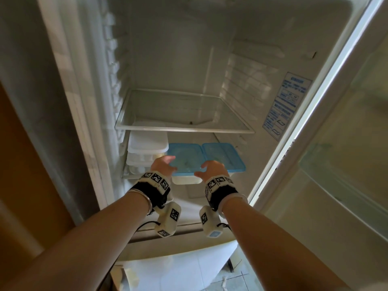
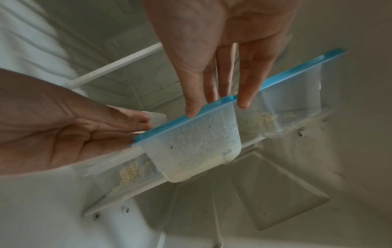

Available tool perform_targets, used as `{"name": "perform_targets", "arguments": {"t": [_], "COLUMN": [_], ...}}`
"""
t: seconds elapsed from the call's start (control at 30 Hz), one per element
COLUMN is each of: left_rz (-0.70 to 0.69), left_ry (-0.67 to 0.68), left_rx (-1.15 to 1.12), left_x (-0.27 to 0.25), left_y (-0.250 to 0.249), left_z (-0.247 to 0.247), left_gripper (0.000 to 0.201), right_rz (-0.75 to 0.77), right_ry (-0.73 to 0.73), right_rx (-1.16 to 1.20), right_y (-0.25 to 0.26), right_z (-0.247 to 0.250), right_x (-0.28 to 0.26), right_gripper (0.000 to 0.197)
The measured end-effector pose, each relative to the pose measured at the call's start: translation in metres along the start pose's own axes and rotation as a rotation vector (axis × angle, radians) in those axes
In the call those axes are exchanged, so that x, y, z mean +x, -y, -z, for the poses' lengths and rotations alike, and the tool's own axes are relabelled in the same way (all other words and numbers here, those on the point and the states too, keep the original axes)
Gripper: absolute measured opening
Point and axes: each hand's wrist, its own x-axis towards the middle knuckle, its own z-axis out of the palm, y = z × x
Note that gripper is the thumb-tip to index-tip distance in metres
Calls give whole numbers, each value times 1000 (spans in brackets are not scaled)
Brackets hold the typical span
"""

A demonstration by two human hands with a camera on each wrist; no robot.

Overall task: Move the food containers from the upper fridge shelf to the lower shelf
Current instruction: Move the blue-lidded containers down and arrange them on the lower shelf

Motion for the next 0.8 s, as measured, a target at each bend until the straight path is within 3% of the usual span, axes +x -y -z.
{"name": "perform_targets", "arguments": {"t": [0.27, 0.67, 0.8], "left_rz": [-87, -157, -165], "left_ry": [-5, -76, -43], "left_rx": [144, 248, 295], "left_x": [-10, 7, 19], "left_y": [-1, -7, -9], "left_z": [-5, -13, -11], "left_gripper": [59, 46, 44], "right_rz": [201, 235, 218], "right_ry": [78, 111, 113], "right_rx": [-120, -169, -155], "right_y": [-3, 7, 11], "right_z": [-11, -9, -10], "right_x": [0, 33, 46], "right_gripper": [52, 52, 52]}}
